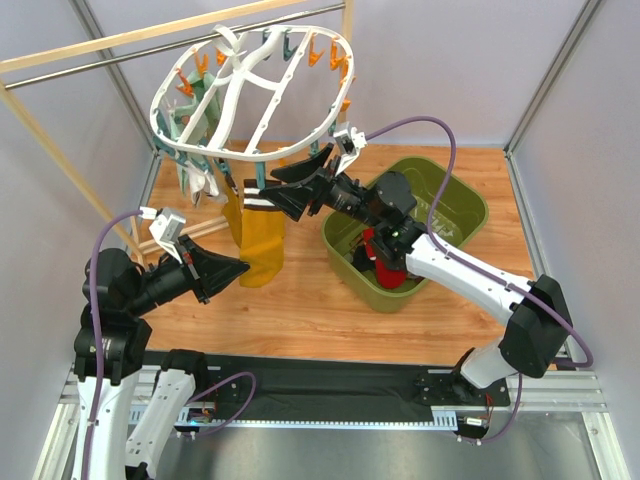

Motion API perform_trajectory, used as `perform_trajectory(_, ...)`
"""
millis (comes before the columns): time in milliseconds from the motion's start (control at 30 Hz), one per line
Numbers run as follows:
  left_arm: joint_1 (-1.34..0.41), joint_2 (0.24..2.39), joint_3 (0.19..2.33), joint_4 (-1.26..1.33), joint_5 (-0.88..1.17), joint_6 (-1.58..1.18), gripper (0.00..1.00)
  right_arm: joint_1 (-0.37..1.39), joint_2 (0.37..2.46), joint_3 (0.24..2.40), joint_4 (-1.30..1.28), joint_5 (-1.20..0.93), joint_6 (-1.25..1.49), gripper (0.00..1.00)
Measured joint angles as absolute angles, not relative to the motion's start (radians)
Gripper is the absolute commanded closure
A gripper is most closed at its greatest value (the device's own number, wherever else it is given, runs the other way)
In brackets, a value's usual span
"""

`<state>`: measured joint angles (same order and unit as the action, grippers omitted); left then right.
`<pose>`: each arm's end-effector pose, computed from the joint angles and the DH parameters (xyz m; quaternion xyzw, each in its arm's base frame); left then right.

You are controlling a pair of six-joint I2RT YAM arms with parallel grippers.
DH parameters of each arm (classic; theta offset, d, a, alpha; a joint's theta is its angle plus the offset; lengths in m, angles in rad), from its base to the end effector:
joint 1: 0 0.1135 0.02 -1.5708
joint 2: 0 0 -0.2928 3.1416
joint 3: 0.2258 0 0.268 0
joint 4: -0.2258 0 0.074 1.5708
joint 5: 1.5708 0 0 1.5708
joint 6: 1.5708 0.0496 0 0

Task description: Remove the socks clipped to the hanger

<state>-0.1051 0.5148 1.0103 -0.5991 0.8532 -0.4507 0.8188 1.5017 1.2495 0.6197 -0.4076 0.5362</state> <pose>0.0681 -0.0448 0.4236 0.1567 0.7138 -0.4628 0.5018 0.2447 0.2904 0.4415 -0.2432 0.5253 0.5953 0.5572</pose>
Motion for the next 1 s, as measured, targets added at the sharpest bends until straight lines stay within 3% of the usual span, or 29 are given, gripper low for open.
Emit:
perform_trajectory(133,-0.105,0.517,1.018,-0.603,0.855,-0.451,1.00,0.818,1.504,1.250,0.649,-0.389,0.537,0.21)
perform_trajectory(733,-0.105,0.521,1.024,-0.602,0.867,-0.454,1.00,0.847,1.581,1.325,0.667,-0.361,0.521,0.27)
perform_trajectory(1000,-0.105,0.527,1.024,-0.599,0.875,-0.457,1.00,0.850,1.578,1.276,0.674,-0.378,0.522,0.22)
